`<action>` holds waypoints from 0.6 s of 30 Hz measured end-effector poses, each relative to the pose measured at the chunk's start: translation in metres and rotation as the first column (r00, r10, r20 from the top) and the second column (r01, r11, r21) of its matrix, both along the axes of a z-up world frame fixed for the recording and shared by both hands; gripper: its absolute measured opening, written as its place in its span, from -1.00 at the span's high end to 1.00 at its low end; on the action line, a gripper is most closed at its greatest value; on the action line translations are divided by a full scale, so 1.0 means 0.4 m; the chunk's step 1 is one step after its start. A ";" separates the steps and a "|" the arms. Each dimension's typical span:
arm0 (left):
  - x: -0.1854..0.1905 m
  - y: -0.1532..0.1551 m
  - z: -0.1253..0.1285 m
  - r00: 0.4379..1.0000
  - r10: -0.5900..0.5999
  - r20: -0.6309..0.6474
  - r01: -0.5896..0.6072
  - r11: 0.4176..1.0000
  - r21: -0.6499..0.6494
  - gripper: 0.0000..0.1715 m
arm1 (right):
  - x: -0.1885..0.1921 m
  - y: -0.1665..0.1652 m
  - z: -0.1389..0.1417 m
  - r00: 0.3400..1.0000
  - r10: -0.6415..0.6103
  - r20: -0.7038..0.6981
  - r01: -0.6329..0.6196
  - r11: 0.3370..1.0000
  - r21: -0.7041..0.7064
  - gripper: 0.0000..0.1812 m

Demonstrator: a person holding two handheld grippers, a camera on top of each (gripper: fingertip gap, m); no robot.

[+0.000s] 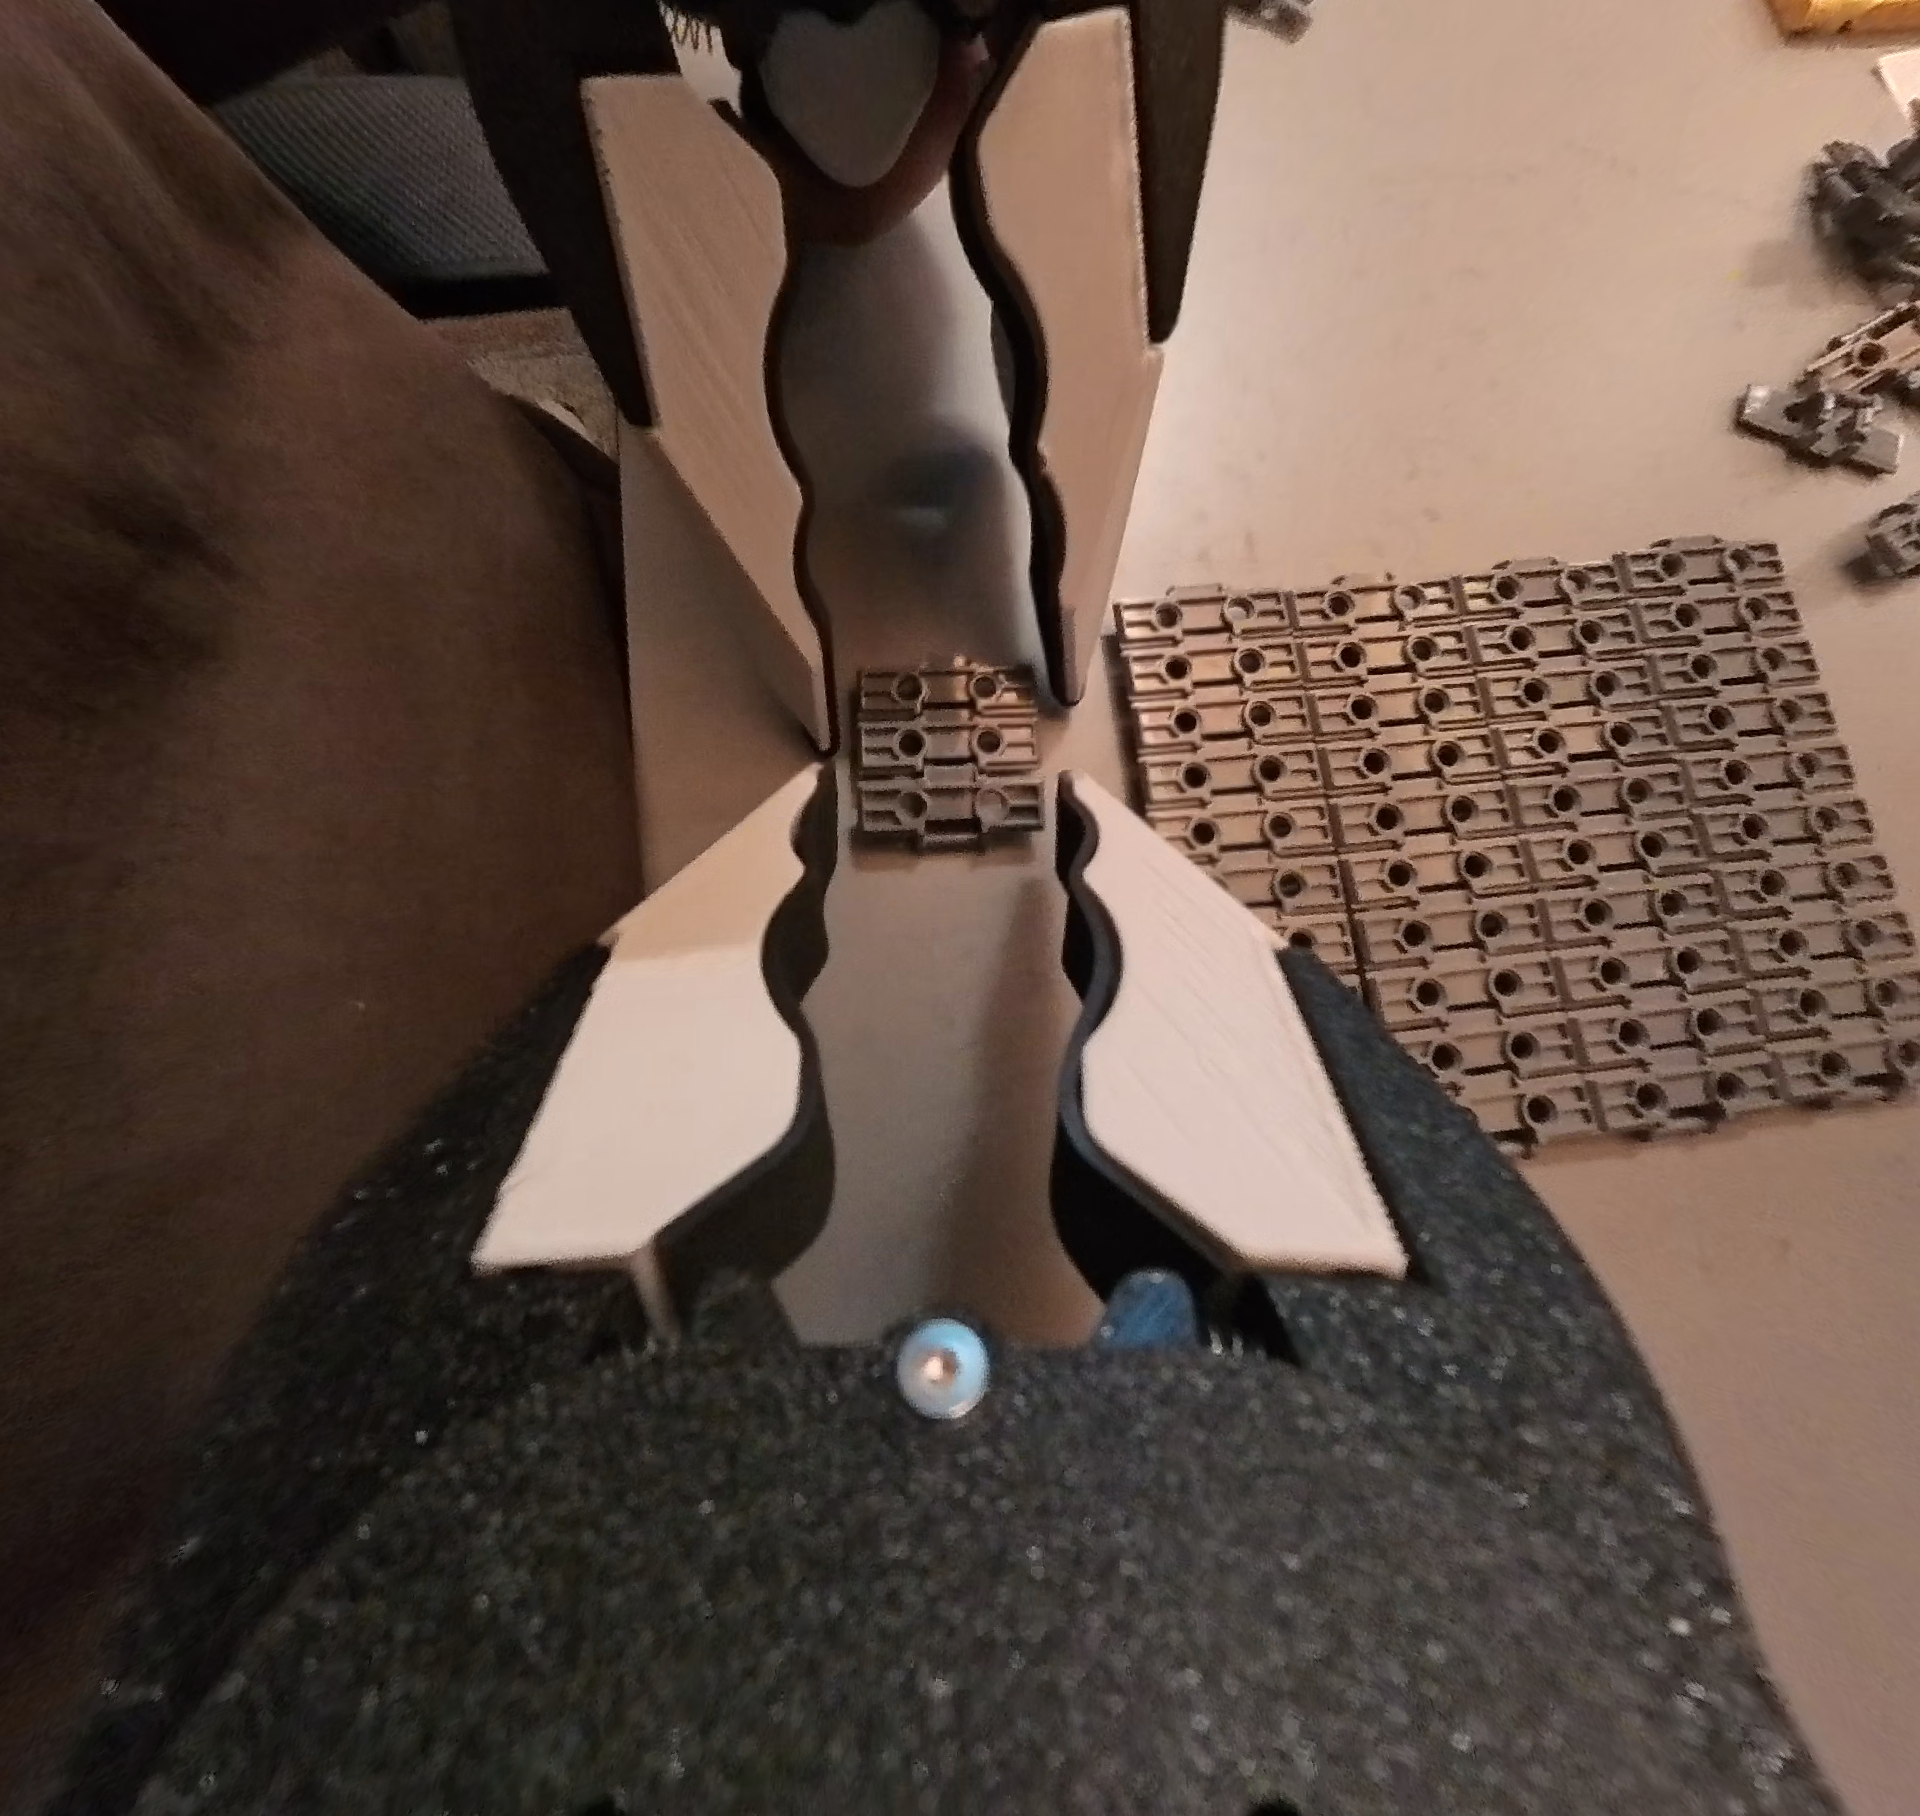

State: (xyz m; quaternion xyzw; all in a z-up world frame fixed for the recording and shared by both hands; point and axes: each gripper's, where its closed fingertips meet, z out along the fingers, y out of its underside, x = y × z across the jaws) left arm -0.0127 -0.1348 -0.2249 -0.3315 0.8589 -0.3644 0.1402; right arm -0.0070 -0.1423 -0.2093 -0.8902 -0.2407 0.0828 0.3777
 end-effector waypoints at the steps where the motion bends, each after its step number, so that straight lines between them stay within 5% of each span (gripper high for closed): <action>1: 0.001 0.000 0.003 1.000 0.001 0.006 -0.001 1.000 -0.006 0.47 | 0.001 0.001 0.005 1.000 -0.006 -0.012 0.006 1.000 0.005 0.56; 6: 0.000 -0.001 -0.004 1.000 -0.008 0.003 0.008 1.000 0.000 0.51 | 0.009 0.004 -0.006 1.000 -0.019 -0.011 0.019 1.000 -0.009 1.00; 18: 0.000 -0.002 -0.005 1.000 -0.019 0.001 0.019 1.000 0.001 0.54 | -0.002 0.003 -0.021 1.000 -0.002 -0.016 0.001 0.995 -0.104 1.00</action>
